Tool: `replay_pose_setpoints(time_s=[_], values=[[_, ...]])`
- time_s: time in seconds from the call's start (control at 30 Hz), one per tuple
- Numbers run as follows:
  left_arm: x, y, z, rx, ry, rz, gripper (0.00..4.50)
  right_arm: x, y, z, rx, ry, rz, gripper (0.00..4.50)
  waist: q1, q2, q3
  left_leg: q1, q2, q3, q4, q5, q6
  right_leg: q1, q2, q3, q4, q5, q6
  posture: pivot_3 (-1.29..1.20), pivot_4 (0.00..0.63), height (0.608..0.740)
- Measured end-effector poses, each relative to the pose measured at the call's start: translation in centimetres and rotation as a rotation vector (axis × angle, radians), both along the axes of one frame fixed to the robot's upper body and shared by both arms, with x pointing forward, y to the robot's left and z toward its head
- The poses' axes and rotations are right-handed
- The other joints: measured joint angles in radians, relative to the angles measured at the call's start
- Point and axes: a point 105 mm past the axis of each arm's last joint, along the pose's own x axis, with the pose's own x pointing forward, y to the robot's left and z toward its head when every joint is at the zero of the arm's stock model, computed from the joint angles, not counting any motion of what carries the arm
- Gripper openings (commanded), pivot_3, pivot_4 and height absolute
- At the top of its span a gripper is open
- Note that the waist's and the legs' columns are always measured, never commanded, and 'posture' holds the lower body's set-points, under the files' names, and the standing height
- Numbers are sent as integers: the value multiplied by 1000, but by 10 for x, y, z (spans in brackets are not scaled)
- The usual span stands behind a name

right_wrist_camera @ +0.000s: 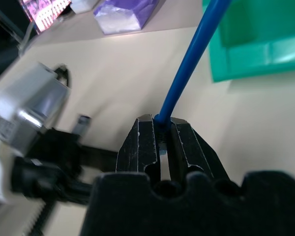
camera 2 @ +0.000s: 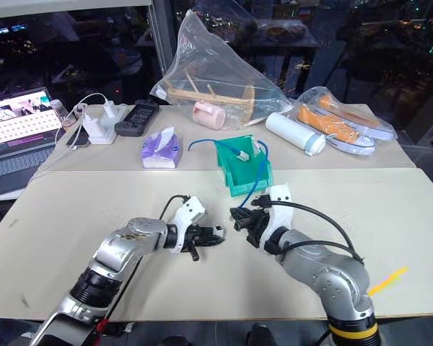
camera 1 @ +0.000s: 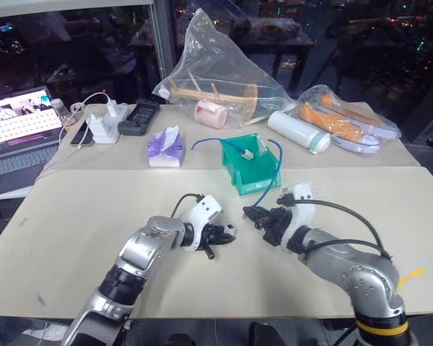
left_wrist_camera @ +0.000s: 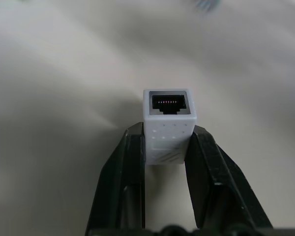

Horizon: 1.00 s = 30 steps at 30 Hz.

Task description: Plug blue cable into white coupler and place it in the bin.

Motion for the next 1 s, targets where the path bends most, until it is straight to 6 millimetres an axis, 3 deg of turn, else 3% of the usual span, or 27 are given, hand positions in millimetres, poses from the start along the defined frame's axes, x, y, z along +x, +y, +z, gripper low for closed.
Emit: replay_pose_setpoints(time_s=[0.23, 1.0], values=[[-4, -11, -1, -16, 21, -1, 654, -7, 3, -16, 18, 95, -15, 0, 2, 0, 0, 0, 0, 0, 0, 0, 0, 0, 0, 0, 0, 0, 0, 0, 150, 740], [-10, -16, -1, -17, 30, 14, 654, -12, -4, -19, -64, 123, 38, 0, 2, 0, 0, 1, 0, 0, 0, 0, 0, 1, 0, 0, 0, 0, 0, 0, 150, 740]])
